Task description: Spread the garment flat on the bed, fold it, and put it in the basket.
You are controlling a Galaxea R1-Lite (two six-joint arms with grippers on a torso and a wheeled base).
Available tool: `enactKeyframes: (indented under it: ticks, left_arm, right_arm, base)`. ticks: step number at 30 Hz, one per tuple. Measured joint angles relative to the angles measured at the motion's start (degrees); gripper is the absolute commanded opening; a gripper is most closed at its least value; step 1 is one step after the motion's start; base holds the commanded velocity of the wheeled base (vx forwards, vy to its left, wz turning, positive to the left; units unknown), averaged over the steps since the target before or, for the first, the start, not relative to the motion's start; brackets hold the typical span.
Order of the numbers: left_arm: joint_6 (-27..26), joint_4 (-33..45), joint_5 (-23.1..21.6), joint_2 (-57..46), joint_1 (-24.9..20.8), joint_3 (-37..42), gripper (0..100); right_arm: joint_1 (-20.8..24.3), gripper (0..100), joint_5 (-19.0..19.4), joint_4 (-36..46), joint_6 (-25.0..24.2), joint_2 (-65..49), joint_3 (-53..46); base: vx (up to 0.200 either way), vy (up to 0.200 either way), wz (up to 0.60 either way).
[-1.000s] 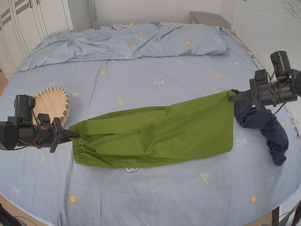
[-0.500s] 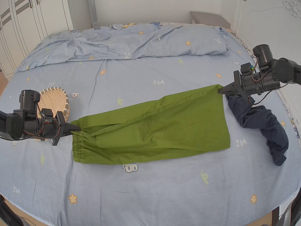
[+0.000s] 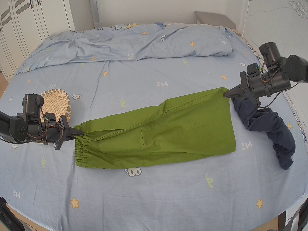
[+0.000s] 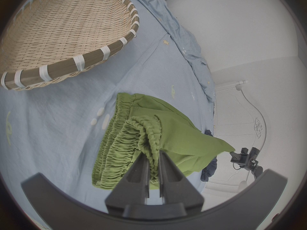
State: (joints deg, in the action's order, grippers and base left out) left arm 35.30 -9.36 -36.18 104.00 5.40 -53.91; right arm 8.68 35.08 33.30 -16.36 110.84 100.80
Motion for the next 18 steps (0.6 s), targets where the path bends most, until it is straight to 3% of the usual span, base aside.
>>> enactKeyframes:
  ticks: [18]
  left_arm:
    - [0.2,0.3,-0.2,-0.9,-1.0,1.1,0]
  right_arm:
    - [6.4,0,-0.1,1.9,-0.9,-24.4,-14.7]
  base:
    - [0.0,0.0,0.0]
